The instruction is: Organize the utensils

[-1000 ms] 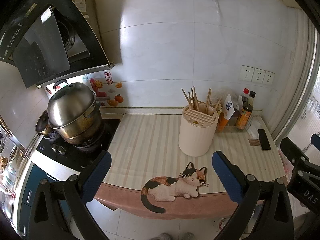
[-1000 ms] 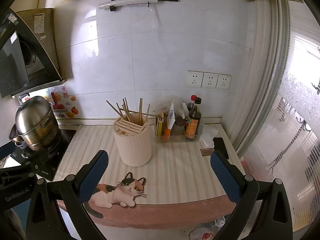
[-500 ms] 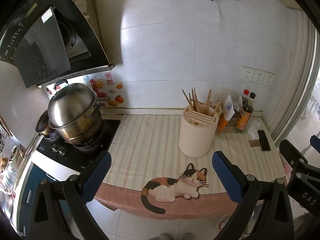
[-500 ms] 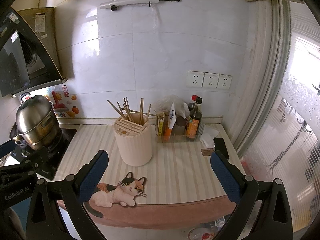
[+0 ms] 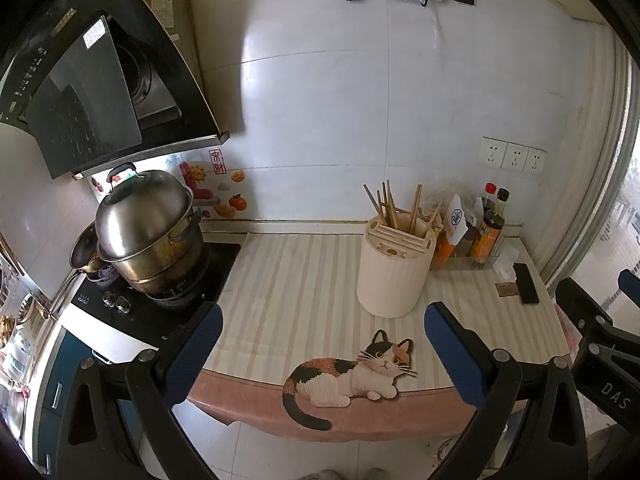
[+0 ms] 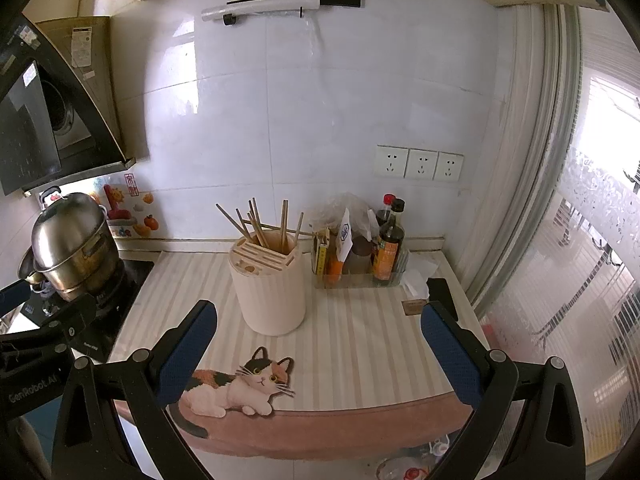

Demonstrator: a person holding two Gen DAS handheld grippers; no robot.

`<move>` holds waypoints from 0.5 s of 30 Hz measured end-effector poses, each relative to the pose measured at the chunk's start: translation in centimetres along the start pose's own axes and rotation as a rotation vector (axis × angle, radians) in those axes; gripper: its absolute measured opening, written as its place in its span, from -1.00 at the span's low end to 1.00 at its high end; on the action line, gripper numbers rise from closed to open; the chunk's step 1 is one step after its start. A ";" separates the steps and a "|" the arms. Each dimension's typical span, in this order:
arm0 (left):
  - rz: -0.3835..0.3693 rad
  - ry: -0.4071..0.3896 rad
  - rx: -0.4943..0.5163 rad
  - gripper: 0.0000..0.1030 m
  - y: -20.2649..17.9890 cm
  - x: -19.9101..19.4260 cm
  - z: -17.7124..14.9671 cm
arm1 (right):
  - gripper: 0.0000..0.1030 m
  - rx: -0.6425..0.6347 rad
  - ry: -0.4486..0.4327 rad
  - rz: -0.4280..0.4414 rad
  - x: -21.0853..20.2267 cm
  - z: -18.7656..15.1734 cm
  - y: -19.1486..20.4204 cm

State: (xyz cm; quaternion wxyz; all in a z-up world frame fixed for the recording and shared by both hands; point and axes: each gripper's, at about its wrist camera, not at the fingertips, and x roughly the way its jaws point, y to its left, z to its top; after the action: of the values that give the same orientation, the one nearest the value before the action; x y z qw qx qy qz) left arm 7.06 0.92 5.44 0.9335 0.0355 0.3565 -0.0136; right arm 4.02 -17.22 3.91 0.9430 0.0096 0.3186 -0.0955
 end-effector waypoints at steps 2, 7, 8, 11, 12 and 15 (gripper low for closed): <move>-0.001 0.000 -0.001 1.00 -0.1 0.0 0.1 | 1.00 -0.001 -0.002 -0.001 0.0 0.0 0.1; 0.000 0.000 -0.002 1.00 -0.1 -0.1 0.1 | 1.00 -0.003 -0.003 -0.002 -0.2 0.2 0.1; -0.001 0.001 -0.003 1.00 -0.1 -0.1 0.2 | 1.00 -0.003 -0.004 -0.002 -0.3 0.2 0.1; -0.003 0.002 -0.006 1.00 -0.4 -0.1 0.2 | 1.00 -0.005 -0.006 -0.002 -0.4 0.2 0.0; -0.003 0.002 -0.007 1.00 -0.4 -0.1 0.2 | 1.00 -0.005 -0.006 -0.002 -0.4 0.2 0.0; -0.009 0.002 -0.006 1.00 -0.4 -0.2 0.2 | 1.00 -0.006 -0.006 -0.002 -0.4 0.3 0.0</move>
State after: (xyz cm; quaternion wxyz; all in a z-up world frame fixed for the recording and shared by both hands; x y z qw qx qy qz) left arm 7.04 0.48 5.71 0.9332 0.0310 0.3577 -0.0166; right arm 3.85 -17.15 4.41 0.9440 0.0062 0.3159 -0.0955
